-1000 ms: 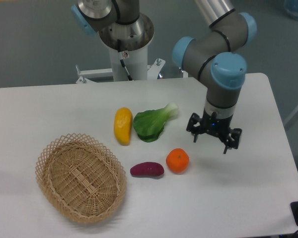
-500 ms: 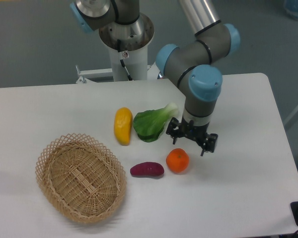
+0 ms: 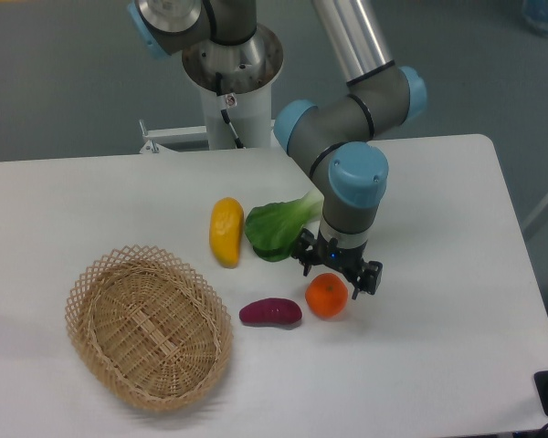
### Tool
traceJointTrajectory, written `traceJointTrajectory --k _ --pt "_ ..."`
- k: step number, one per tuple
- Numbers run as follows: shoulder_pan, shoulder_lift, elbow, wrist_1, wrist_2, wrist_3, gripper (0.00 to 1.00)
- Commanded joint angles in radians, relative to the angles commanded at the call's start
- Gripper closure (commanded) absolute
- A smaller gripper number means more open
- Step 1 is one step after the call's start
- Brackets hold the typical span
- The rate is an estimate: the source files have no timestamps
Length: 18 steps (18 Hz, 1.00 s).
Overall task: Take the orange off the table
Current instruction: 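Move the open gripper over the orange and lower it around it, then close the gripper fingers on the orange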
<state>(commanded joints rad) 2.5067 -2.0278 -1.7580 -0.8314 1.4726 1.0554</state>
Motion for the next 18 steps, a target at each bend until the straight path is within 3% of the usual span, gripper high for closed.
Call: traceJointTrajectory --k 5,8,10,11,12,18 --pt "-0.002 -0.020 -0.006 -0.002 0.003 -0.002 0.00" --pt "-0.026 -0.037 -0.011 0.002 0.073 -0.005 0.03" --pt "-0.029 -0.038 -0.011 0.002 0.084 -0.003 0.19" --pt "-0.029 -0.038 -0.009 0.002 0.084 -0.003 0.51" --pt "-0.029 -0.038 -0.008 0.002 0.084 -0.005 0.61" --pt "-0.026 -0.015 0.044 -0.029 0.087 -0.002 0.64"
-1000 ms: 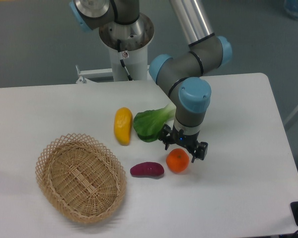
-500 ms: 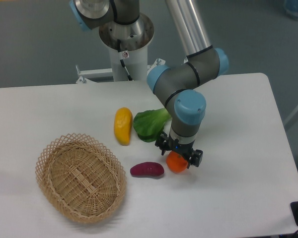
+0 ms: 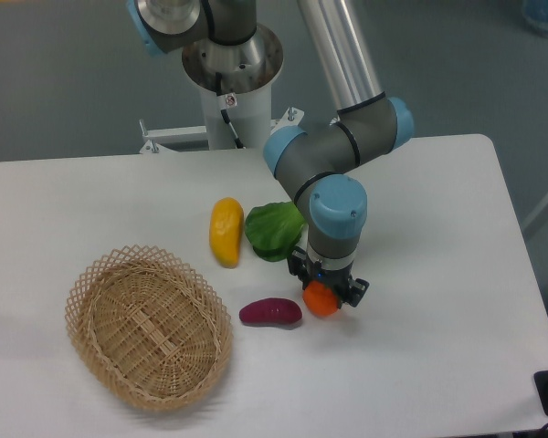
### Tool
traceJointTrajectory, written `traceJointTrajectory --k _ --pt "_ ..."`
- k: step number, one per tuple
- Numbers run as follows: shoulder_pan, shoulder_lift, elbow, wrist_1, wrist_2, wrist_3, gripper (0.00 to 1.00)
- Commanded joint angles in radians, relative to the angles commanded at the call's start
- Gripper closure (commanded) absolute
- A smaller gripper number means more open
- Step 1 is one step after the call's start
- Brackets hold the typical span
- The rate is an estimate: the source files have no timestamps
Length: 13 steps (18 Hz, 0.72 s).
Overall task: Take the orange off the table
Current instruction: 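Close the gripper fingers on the orange, then lift the held orange up off the table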
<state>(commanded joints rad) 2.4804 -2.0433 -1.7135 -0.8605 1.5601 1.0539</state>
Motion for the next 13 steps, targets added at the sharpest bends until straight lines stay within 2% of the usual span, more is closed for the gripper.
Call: traceJointTrajectory --k 2,5,8,13 --pt "0.006 0.008 0.021 -0.026 0.000 0.000 0.64" --pt "0.029 0.011 0.104 -0.153 -0.035 0.002 0.63" --pt "0.046 -0.001 0.164 -0.230 -0.046 0.002 0.63" --pt "0.061 -0.008 0.181 -0.245 -0.049 0.002 0.63"
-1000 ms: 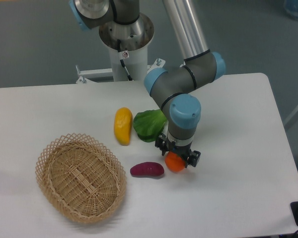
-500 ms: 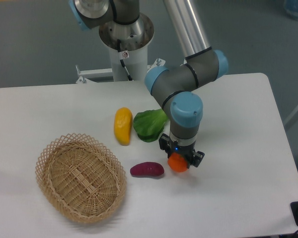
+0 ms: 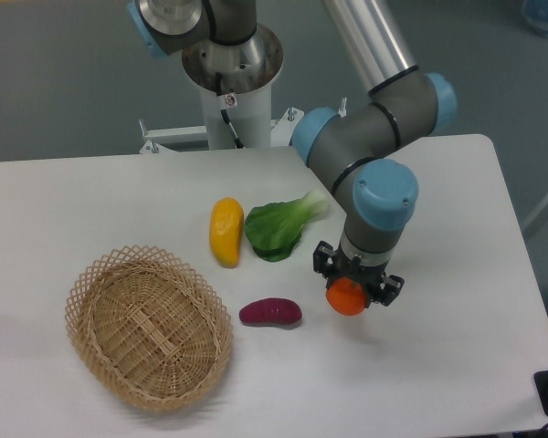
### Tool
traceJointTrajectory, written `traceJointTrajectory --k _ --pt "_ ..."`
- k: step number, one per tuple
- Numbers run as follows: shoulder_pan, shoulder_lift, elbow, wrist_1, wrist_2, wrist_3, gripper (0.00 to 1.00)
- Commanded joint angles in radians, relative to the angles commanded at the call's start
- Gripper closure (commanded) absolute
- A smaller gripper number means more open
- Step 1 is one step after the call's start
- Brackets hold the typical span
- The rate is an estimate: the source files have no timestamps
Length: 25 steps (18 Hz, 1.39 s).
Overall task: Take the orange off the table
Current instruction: 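Lift the held orange up off the table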
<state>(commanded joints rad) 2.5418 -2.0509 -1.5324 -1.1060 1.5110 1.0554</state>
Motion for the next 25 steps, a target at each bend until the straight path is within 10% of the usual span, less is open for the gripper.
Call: traceJointTrajectory --k 25 --pt "0.048 0.009 0.075 0.006 0.063 0.163 0.62"
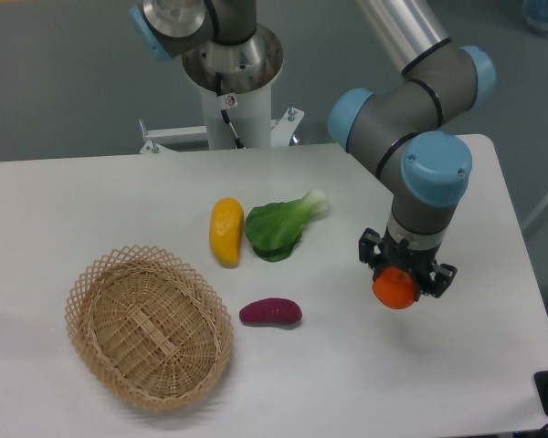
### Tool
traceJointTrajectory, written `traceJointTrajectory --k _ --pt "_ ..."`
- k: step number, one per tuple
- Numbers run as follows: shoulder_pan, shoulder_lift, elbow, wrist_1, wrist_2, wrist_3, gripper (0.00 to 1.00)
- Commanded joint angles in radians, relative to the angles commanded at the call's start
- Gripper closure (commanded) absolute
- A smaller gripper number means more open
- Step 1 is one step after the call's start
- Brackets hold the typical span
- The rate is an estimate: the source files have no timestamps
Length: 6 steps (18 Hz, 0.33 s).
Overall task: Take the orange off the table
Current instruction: 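Lift the held orange up off the table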
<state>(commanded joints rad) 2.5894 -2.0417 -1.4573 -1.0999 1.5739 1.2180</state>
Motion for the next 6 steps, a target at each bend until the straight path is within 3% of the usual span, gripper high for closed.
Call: traceJointTrajectory --k 6 --pt "0.000 0.000 -0.003 0.006 0.000 -0.002 0.62"
